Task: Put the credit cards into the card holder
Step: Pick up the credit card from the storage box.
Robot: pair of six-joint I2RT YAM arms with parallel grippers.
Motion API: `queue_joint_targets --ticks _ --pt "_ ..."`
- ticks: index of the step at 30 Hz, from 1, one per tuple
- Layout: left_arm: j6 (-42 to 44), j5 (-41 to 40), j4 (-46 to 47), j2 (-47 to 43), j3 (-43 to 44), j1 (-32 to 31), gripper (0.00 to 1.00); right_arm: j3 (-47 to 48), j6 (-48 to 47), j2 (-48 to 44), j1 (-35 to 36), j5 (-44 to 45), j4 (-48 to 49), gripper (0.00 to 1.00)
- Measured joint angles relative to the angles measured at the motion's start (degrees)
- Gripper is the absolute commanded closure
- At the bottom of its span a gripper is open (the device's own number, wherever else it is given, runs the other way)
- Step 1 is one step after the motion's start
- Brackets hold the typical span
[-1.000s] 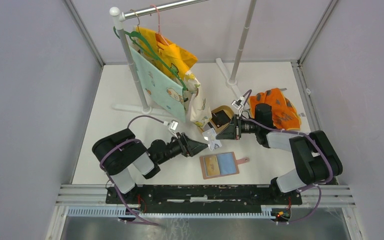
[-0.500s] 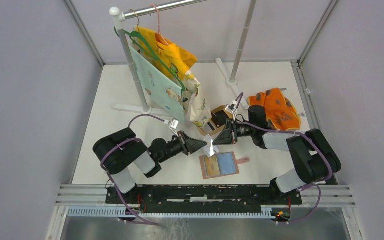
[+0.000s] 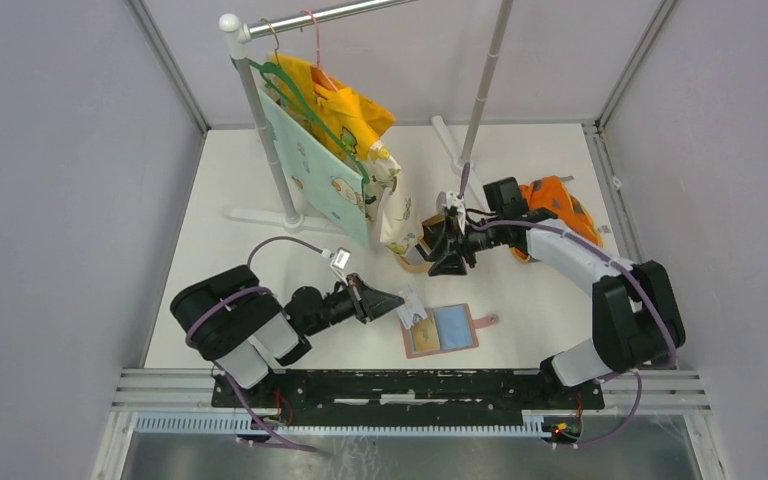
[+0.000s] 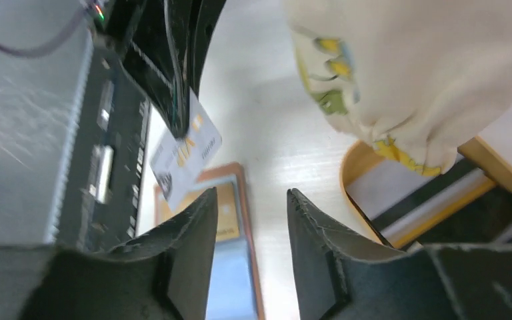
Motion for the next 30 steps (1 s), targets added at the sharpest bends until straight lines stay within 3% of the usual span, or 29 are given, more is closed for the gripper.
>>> queue_joint_targets --ticks 3,5,7,10,13,16,20,24,30 --pt "0.66 1.68 -0.61 -1.29 -1.22 0.00 0.98 -0.44 -17.42 -5.68 -0.04 4.74 -9.09 0.43" --pt "2.34 2.12 -4.39 -4.68 -1.14 -0.02 0.98 -6.45 -26.82 -12.85 0.02 8.04 -10.71 0.33" --pt "5.57 0.98 -13.60 -11.80 -0.55 -0.35 0.98 -12.70 -34.45 -19.89 0.02 10.47 -11.56 0.25" --pt "12.04 -4.24 -30.60 -25.86 2.40 -2.86 0.98 -20.81 -46.88 -28.35 0.13 13.99 -13.86 0.23" --pt "17.09 -8.50 -42.42 -36.44 5.62 -5.09 0.98 -21.99 -55.28 -29.20 0.11 16.55 -16.55 0.24" --pt "18.97 -10.25 -48.70 -41.35 6.93 -5.35 0.98 -22.01 -61.07 -29.05 0.13 18.43 -17.99 0.23" --pt "17.90 -8.33 -50.53 -38.99 7.02 -5.35 0.98 -23.12 -66.40 -29.64 0.13 19.50 -19.21 0.13" --pt "13.20 -6.21 -43.28 -31.74 4.46 -5.90 0.98 -25.88 -70.23 -31.58 0.13 19.39 -21.18 0.05" --pt "11.50 -9.38 -40.37 -27.54 4.35 -12.44 0.98 -28.37 -71.54 -32.65 1.20 19.39 -21.57 0.02"
